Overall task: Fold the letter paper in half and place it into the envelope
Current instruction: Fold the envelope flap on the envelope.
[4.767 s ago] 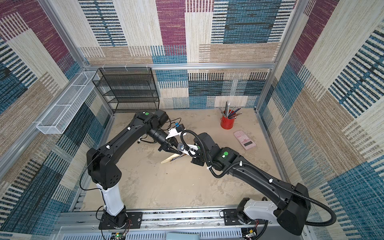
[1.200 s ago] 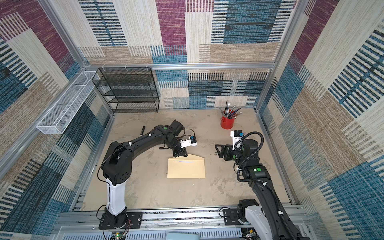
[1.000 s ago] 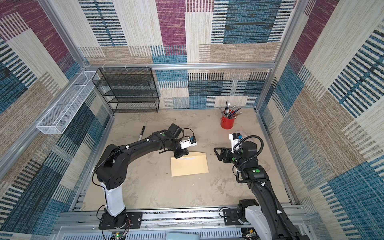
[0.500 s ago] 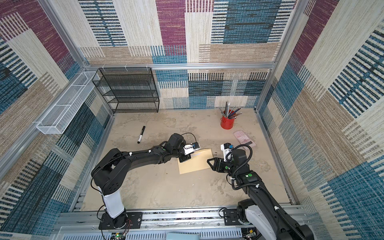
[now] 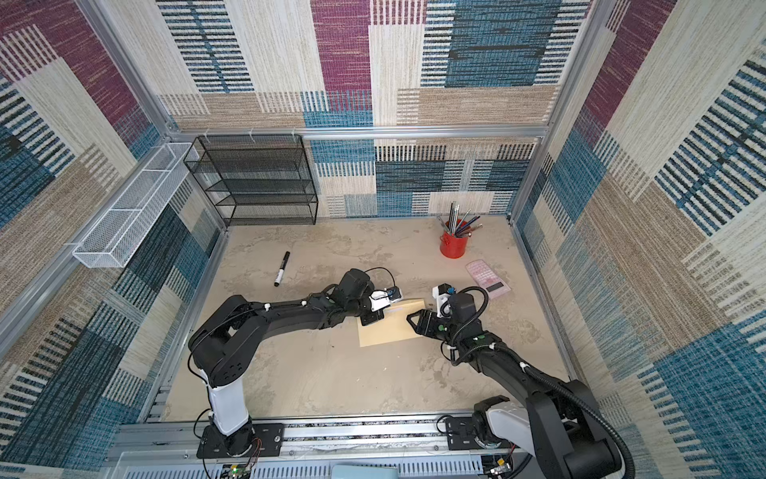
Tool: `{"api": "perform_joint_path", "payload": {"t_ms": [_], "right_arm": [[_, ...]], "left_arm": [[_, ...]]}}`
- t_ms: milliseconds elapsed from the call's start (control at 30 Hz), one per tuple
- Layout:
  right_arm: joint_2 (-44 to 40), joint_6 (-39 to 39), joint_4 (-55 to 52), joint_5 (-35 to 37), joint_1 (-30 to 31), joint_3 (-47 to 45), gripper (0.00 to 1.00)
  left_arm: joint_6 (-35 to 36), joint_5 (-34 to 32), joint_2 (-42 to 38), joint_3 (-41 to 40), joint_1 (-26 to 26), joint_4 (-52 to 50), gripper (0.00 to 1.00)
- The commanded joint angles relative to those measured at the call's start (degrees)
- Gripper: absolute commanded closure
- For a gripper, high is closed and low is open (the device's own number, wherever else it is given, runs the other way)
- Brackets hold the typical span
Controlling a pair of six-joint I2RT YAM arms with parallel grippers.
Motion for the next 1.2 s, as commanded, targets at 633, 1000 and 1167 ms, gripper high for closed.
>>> {"api": "perform_joint_path", "payload": {"t_ms": [633, 1000, 1167], "right_arm": [[5.5, 8.2, 14.4, 6.1, 0.0, -9.1, 0.37], [1.7, 8.6, 12.0, 7.7, 0.1, -8.5, 0.37], [2.0, 9.3, 13.0, 7.9, 0.0, -9.1, 0.37]], "left_arm": [[-2.2, 8.1, -0.8, 0.9, -1.7, -5.7, 0.81], [-5.9, 9.5, -0.1, -1.5, -1.8, -5.2, 0.68], [-7.5, 10.8, -1.8, -2.3, -2.5, -4.5, 0.68]]}}
